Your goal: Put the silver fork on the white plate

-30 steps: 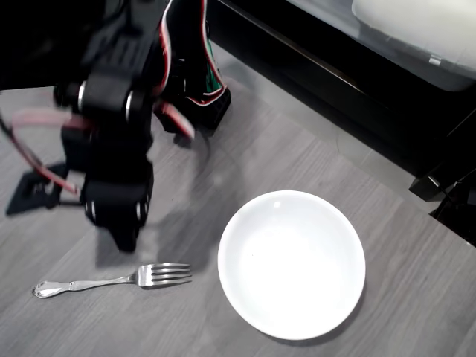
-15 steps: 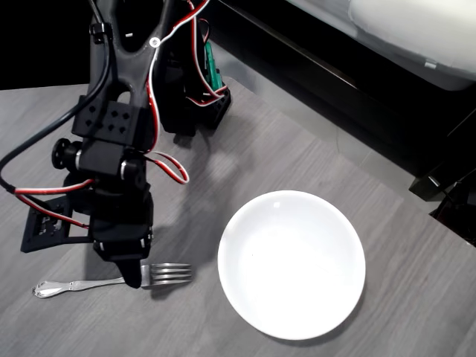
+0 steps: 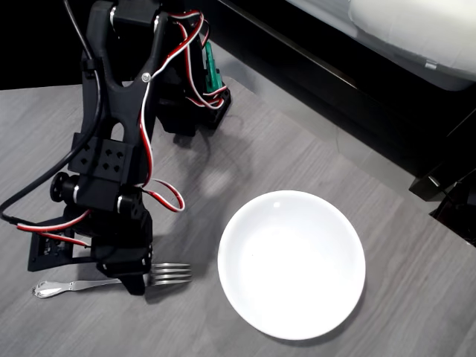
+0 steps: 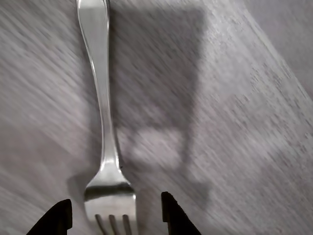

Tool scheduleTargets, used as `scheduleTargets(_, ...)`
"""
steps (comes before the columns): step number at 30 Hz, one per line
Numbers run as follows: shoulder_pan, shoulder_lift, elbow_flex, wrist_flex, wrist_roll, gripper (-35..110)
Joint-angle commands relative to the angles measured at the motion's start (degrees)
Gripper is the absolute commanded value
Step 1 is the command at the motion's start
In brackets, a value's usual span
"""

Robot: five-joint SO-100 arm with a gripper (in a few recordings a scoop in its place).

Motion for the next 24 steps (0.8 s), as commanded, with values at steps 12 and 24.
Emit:
scheduleTargets(12, -0.26, -4.04, -3.87, -2.37, -0.7, 13)
scheduleTargets(24, -0.62, -6.94, -5.62, -2.72, -0.7, 0)
